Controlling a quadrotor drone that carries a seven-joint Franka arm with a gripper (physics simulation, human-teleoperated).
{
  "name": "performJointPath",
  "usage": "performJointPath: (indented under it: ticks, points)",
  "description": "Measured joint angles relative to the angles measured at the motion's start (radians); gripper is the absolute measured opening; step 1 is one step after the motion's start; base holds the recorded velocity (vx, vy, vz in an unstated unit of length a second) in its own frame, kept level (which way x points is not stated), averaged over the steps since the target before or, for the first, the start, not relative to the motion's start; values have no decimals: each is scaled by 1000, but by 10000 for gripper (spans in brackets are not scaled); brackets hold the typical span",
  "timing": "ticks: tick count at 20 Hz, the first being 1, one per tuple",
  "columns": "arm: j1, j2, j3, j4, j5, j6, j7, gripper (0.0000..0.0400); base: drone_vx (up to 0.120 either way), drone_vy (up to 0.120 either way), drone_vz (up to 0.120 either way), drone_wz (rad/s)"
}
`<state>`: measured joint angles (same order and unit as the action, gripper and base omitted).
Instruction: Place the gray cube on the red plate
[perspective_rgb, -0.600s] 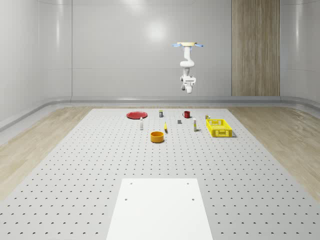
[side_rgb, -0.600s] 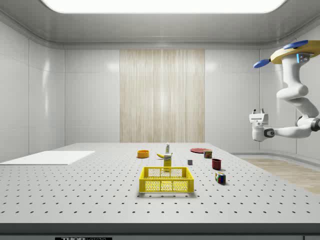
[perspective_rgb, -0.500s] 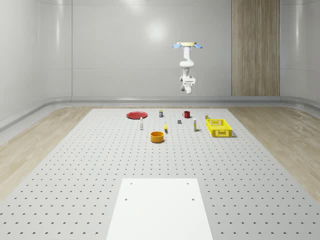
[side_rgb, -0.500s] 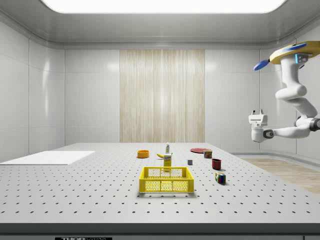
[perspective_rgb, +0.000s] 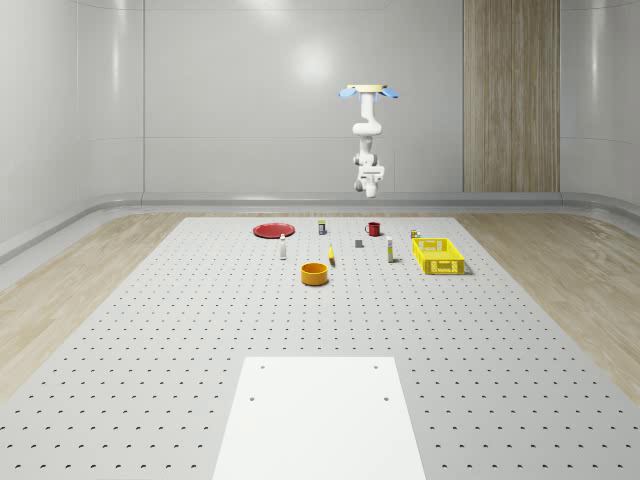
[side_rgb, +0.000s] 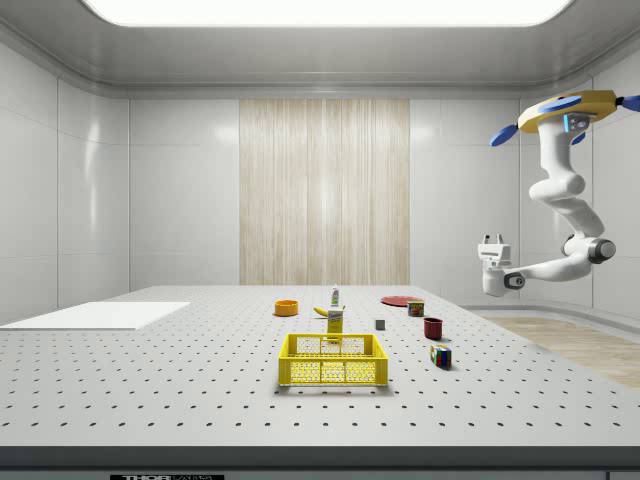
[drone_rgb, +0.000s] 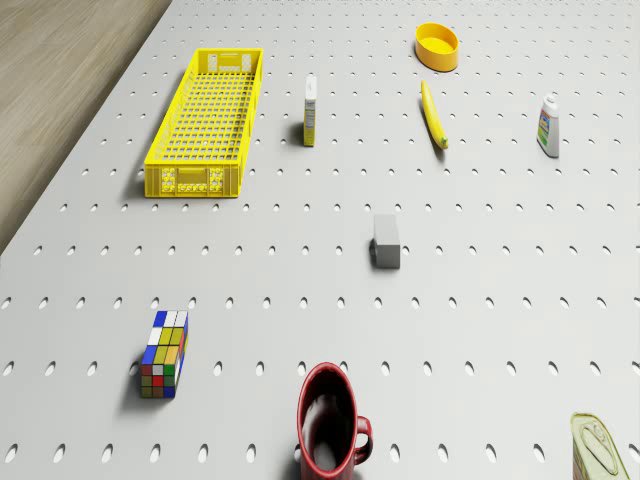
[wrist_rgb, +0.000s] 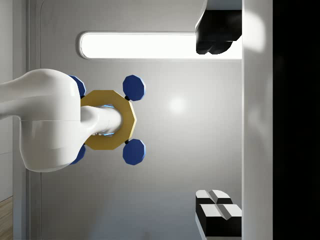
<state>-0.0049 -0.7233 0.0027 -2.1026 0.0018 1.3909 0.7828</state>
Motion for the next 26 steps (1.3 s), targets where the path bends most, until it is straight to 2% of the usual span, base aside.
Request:
performJointPath:
  ticks: [8, 26]
  points:
    - [-2, 20, 1, 53, 1, -28, -1, 400, 120, -120, 0, 0]
    - [-4, 15, 3, 56, 0, -21, -1, 400, 120, -120, 0, 0]
